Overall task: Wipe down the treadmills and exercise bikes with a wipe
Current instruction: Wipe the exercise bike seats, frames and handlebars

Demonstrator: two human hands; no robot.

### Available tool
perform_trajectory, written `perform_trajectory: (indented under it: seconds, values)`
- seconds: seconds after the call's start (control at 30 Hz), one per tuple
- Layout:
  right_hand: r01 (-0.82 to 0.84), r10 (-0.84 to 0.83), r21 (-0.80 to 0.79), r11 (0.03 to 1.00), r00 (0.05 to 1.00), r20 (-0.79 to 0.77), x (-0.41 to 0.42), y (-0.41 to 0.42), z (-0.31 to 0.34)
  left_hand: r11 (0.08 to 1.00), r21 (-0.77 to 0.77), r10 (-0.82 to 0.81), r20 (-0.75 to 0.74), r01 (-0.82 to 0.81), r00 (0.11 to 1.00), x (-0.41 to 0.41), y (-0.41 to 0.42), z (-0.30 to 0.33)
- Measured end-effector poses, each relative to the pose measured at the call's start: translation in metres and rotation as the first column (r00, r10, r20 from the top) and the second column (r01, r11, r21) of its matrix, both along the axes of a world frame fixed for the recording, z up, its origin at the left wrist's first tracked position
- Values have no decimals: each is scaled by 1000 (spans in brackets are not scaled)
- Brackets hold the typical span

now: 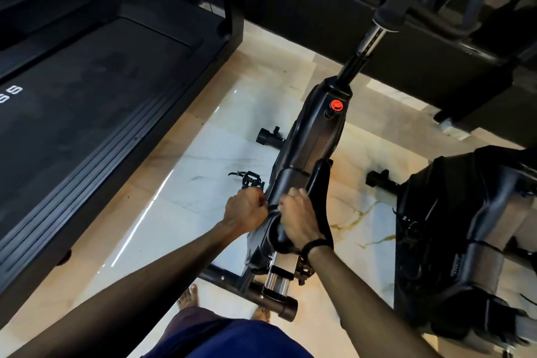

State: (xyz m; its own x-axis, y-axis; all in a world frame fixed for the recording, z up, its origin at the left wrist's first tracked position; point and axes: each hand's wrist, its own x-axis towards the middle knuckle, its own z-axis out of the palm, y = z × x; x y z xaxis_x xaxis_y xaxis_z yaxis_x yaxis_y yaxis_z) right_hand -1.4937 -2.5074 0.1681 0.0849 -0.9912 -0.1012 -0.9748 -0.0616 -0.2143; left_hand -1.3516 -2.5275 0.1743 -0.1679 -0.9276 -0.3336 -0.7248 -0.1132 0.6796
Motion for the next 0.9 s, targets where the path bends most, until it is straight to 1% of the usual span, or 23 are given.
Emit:
perform_trajectory:
  seconds: [0.1, 0.17, 0.2, 0.27, 0.3, 0.33, 0.4, 0.47, 0.53, 0.6, 0.67, 0.73, 0.8, 0.9]
  values:
    - [-152, 152, 48, 987, 988, -1, 19, 16, -2, 1000, -9, 6, 0, -6, 1000, -1, -2, 4]
    - [-318, 315, 83, 944, 948, 46, 15, 31, -4, 999, -1, 33, -14, -33, 999, 3, -3, 4]
    - [-366, 358, 93, 926, 929, 89, 8, 35, -5, 999, 0, 45, -18, -45, 999, 6, -4, 3]
    - [-363, 345, 112, 925, 926, 153, -8, 35, -3, 998, -2, 69, -10, -69, 998, 11, -4, 0]
    - [-351, 338, 93, 932, 933, 127, -14, 28, -3, 997, 0, 74, 0, -74, 997, 12, -4, 0]
    - [-311, 304, 64, 948, 947, 102, -17, 19, -2, 997, 5, 75, 9, -76, 997, 13, -3, -1]
    - [-150, 147, 23, 988, 985, 85, -16, -1, -2, 997, 17, 74, 19, -75, 997, 13, -1, -1]
    - [-52, 49, 61, 997, 997, 53, -6, -17, -2, 997, 22, 68, 28, -68, 997, 12, 1, -2]
    - [-81, 79, 122, 989, 997, 22, 7, -20, -3, 998, 11, 63, 41, -64, 997, 11, 2, -4]
    - [-199, 207, 139, 970, 977, -44, 17, -5, -1, 997, 1, 71, 41, -71, 997, 13, 1, -5]
    - [-336, 347, 118, 935, 934, -90, 17, 17, -1, 996, -2, 87, 33, -87, 996, 16, 0, -6]
    - [-391, 396, 74, 917, 915, -73, 10, 27, -2, 996, 4, 90, 38, -90, 995, 18, 0, -6]
    - [-385, 393, 91, 918, 913, -108, 5, 16, -1, 995, 13, 94, 44, -95, 995, 20, 1, -7]
    - [-231, 248, 132, 964, 960, -133, 3, -18, 4, 995, 23, 93, 37, -94, 995, 21, 1, -9]
